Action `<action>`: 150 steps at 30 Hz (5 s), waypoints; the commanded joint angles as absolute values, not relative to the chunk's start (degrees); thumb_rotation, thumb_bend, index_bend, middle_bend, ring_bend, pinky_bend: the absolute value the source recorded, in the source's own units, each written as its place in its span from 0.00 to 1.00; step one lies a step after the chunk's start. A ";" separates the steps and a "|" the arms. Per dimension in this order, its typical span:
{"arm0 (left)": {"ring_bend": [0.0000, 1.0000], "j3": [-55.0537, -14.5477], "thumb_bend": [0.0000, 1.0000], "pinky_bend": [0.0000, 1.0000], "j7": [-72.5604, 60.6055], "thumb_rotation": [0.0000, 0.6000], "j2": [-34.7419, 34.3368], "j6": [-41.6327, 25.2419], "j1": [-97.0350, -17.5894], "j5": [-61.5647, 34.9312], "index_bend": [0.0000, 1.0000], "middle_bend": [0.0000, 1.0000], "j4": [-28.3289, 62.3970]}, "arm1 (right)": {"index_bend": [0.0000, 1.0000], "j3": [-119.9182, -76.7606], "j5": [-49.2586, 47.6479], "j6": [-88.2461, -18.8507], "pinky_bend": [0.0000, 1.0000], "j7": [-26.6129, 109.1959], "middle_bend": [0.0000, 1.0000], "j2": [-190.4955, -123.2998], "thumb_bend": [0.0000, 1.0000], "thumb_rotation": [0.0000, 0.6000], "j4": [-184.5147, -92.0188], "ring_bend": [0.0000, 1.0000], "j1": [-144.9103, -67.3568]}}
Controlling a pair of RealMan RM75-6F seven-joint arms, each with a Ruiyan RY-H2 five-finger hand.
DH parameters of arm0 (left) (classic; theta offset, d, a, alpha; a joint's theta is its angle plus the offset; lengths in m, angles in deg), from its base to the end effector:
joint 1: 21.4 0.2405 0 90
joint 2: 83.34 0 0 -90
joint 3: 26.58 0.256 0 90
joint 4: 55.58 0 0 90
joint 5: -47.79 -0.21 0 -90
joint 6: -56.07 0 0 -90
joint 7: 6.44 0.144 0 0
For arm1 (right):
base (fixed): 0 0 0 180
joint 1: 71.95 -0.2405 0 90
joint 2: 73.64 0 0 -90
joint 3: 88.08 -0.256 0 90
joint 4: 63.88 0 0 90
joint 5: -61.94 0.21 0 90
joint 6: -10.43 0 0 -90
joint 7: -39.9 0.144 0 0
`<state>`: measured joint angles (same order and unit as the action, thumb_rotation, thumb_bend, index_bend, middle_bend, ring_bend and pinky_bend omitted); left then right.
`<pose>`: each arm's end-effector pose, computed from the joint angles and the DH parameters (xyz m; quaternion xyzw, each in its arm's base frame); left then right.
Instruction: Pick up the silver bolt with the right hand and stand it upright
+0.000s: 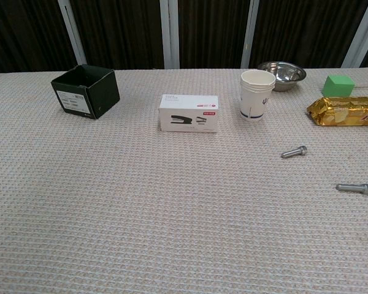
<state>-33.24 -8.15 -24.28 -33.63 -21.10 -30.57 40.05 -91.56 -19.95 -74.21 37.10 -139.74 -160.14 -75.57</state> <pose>-0.3276 0.1630 0.2093 -0.5068 -0.3919 -0.3845 0.6646 -0.3069 -0.1750 0.1457 0.5605 -0.4262 0.3862 0.5959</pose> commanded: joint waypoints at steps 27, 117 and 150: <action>0.01 -33.07 0.04 0.01 -7.90 1.00 -24.31 -34.15 -20.88 -31.03 0.14 0.09 40.54 | 0.19 -91.54 -19.81 -71.43 0.00 39.16 0.00 -141.20 0.25 1.00 -161.66 0.00 -76.35; 0.01 -33.35 0.04 0.01 -5.59 1.00 -23.53 -32.83 -21.89 -29.94 0.16 0.09 40.43 | 0.57 -97.36 8.49 -56.99 0.00 15.68 0.00 -163.14 0.33 1.00 -154.38 0.00 -93.54; 0.01 -33.28 0.04 0.01 -5.01 1.00 -23.44 -32.77 -21.95 -29.86 0.16 0.09 40.67 | 0.60 -97.78 8.75 -57.53 0.00 15.87 0.00 -161.55 0.34 1.00 -156.93 0.01 -93.97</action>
<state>-33.28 -5.01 -23.44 -32.77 -21.95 -29.85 40.67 -97.73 8.82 -57.46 15.80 -161.63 -156.84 -93.99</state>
